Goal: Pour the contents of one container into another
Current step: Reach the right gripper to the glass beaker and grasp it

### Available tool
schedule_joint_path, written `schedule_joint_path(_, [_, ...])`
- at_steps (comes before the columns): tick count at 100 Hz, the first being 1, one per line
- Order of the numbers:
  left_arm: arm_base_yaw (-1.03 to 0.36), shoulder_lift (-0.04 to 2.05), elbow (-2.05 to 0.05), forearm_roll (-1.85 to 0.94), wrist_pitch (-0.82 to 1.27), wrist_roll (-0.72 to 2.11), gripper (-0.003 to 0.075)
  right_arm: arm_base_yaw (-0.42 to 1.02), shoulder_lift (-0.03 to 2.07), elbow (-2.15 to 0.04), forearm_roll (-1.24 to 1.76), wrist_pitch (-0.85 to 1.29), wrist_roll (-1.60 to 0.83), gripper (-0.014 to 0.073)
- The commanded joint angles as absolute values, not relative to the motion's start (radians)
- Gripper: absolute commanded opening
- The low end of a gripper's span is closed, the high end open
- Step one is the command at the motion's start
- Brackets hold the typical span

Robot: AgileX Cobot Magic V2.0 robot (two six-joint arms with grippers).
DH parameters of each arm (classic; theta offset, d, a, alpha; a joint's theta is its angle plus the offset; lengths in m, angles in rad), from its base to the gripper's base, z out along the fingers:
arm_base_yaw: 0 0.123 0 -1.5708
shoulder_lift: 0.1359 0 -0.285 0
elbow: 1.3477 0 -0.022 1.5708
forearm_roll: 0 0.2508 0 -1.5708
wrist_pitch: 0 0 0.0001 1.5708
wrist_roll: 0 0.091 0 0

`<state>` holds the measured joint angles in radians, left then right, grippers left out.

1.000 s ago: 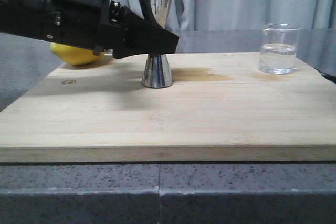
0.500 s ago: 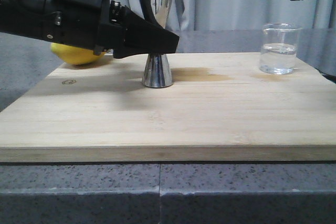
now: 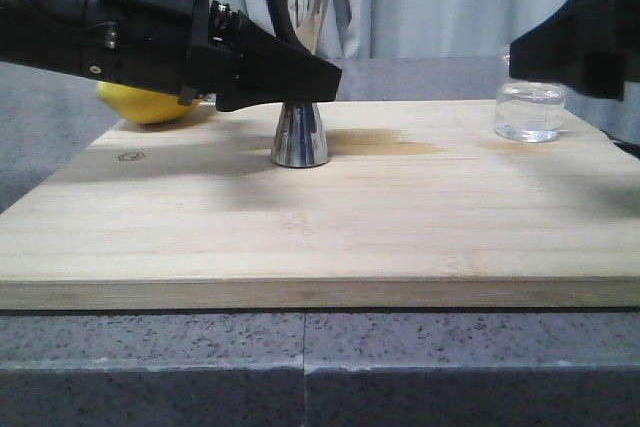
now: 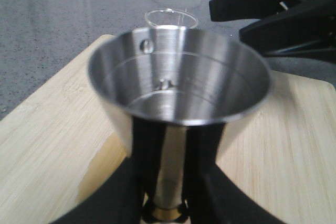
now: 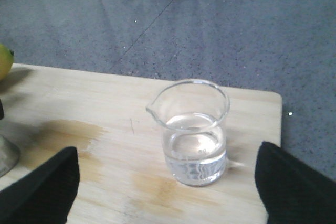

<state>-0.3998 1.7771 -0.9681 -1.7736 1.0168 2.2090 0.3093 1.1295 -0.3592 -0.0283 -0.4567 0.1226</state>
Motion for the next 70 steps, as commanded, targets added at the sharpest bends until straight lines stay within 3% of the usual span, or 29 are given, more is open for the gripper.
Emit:
schedule_joint_path(1, [-0.405,1.74,-0.994,-1.851,1.077,2.21,0.0122,0.308,1.179,-0.383,-0.042,-0.6,0.121,0.0615])
schedule_joint_path(26, [-0.405,1.74,-0.994,-1.851,1.077,2.21,0.0122,0.302,1.339,-0.387,-0.068,-0.749,0.12,0.0615])
schedule_joint_path(70, [-0.405,1.74,-0.994,-1.851,1.077,2.21,0.0122,0.273,1.45,-0.47,-0.072,-0.757,0.057,0.0615])
